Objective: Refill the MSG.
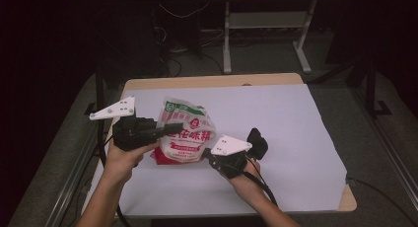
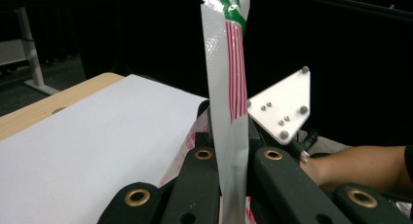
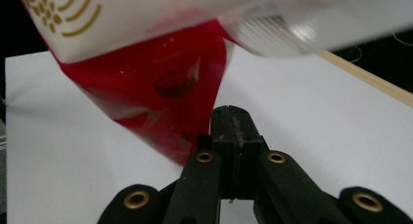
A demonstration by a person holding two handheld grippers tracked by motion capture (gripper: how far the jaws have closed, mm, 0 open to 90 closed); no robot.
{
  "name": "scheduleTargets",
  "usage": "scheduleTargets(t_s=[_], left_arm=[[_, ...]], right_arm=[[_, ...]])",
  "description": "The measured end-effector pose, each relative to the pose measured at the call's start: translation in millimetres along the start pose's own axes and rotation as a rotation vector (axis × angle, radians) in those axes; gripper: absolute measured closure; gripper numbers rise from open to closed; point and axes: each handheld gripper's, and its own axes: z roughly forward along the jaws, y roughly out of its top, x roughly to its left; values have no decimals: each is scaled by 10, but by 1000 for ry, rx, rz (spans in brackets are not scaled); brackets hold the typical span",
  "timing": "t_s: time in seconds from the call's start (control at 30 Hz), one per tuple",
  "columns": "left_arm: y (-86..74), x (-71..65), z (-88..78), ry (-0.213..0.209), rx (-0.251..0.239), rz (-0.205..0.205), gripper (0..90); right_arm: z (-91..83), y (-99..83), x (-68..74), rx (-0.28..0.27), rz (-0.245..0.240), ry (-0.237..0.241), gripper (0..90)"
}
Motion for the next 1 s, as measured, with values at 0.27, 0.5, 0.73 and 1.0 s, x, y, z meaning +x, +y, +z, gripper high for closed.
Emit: scheduleTargets(t_s=[0.27,0.5,0.73,1.0], left_arm=[[87,-70,65,22,20,24,900],[92,-63,175,17,38,12,900],[76,-36,263,-3,41,-3,900],[41,-7,360,-19,52,-24,900]], right_arm=[[12,-49,122,-21,-34,-13,899],[65,-107,215,-24,-40,-17,899],[97,-162,271,-22,-54,5,899],[123,-237,343,-30,-71,11,899]])
